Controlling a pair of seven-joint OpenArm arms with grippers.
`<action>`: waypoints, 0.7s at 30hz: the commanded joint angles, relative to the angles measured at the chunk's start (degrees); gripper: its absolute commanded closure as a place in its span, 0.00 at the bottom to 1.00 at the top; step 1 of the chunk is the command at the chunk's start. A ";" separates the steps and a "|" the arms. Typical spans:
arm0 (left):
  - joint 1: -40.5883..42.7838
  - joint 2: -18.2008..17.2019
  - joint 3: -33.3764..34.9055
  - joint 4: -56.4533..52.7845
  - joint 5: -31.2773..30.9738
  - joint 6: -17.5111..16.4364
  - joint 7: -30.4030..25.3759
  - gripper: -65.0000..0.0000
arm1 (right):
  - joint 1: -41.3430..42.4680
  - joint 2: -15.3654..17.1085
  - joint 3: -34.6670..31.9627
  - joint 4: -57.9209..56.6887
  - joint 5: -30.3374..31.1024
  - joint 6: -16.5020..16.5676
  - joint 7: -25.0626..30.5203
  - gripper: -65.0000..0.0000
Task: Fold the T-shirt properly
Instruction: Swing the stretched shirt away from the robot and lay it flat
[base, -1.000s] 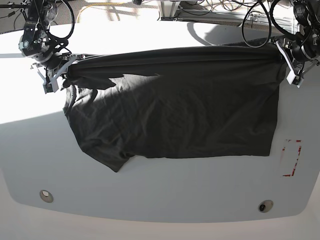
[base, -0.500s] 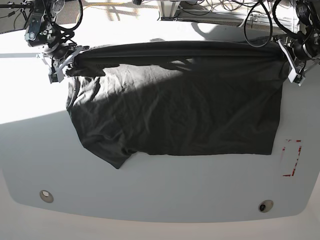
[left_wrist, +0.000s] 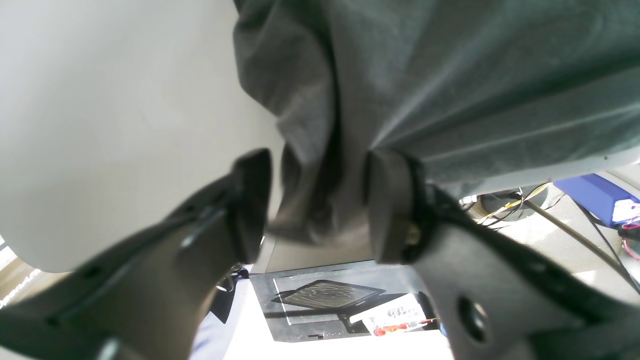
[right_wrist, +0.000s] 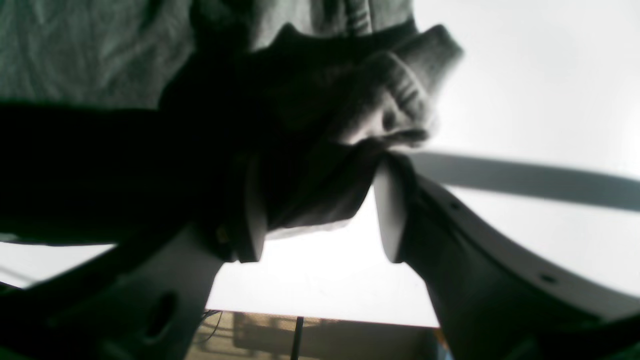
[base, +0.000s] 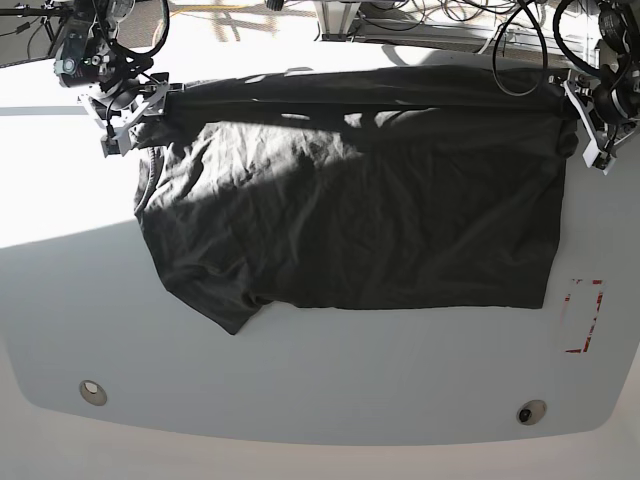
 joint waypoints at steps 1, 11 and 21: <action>-1.49 -1.81 -0.51 0.75 -0.12 0.09 -0.16 0.44 | -0.58 -0.96 1.58 4.47 0.30 0.00 0.95 0.31; -7.29 -1.90 -1.03 1.11 -5.31 0.00 -0.16 0.44 | 1.53 -4.39 6.59 5.96 0.48 0.18 1.13 0.27; -16.96 -1.37 -4.90 0.67 -6.89 0.35 -0.16 0.44 | 10.68 -2.02 8.61 2.98 0.12 0.44 1.13 0.26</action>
